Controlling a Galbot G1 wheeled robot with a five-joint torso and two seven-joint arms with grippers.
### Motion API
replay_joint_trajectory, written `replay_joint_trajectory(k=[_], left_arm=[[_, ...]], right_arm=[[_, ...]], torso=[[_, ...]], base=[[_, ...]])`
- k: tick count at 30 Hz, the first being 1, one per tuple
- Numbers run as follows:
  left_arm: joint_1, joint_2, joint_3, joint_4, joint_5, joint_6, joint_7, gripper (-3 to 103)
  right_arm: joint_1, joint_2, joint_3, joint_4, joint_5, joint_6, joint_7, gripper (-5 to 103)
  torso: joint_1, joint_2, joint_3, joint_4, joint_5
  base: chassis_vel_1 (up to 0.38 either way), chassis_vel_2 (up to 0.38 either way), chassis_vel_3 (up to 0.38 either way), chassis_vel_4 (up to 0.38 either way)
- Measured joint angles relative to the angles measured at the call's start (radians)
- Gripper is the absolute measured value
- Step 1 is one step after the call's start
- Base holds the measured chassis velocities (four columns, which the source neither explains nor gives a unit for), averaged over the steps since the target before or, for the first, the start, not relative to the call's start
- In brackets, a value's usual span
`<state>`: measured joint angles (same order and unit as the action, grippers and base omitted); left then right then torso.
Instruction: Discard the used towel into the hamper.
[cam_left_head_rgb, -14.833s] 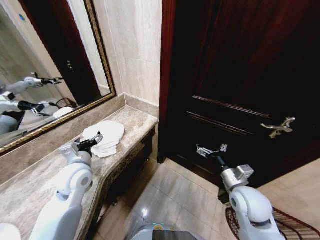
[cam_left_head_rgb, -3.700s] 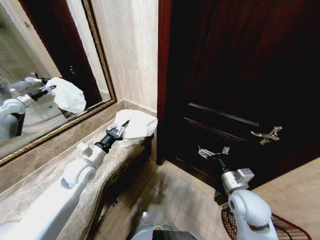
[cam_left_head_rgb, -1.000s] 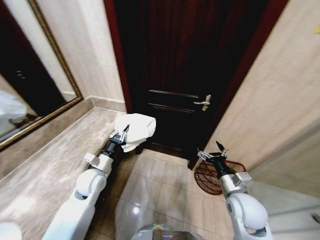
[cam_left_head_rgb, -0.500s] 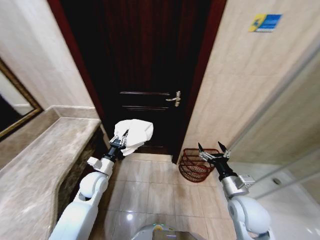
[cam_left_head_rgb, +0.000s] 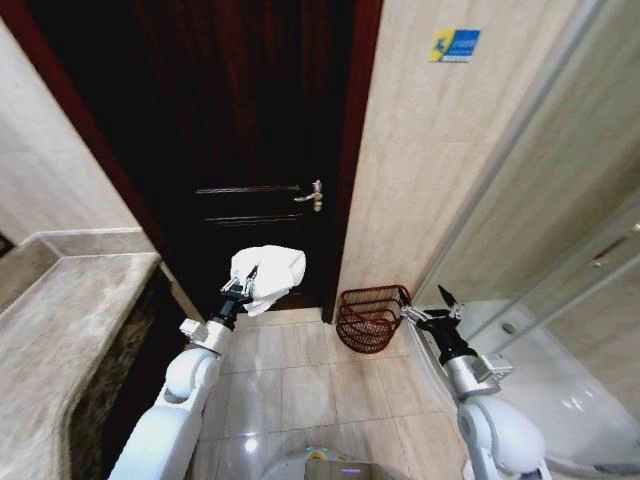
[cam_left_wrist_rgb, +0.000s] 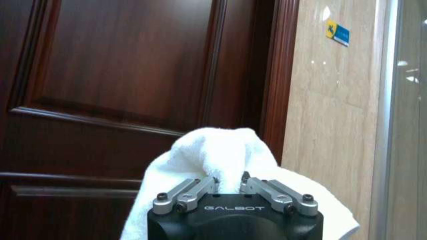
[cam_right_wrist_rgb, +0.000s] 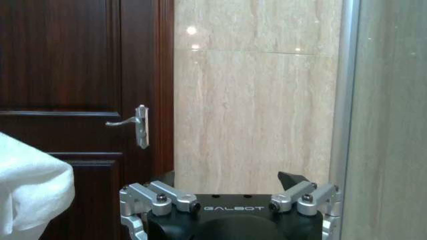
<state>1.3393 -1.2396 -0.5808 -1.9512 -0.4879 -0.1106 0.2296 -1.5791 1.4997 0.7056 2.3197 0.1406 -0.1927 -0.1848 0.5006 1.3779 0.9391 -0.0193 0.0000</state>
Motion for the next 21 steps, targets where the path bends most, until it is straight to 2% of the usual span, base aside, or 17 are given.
replay_joint_trajectory(k=[3,21], left_arm=[[-0.001,-0.001,0.001,0.021,0.004,-0.015,0.006,10],[-0.013,0.006,0.008,0.055,0.017,-0.040,0.023,10]], right_arm=[[-0.006,0.005,0.001,-0.001,-0.001,0.004,0.000,100],[-0.008,0.016,-0.001,-0.008,-0.018,0.014,0.004,100]], torso=[[0.000,0.000,0.000,0.0007,-0.0001],[0.000,0.000,0.000,0.0004,0.0000]], base=[[0.000,0.000,0.000,0.000],[-0.006,-0.008,-0.006,-0.007]])
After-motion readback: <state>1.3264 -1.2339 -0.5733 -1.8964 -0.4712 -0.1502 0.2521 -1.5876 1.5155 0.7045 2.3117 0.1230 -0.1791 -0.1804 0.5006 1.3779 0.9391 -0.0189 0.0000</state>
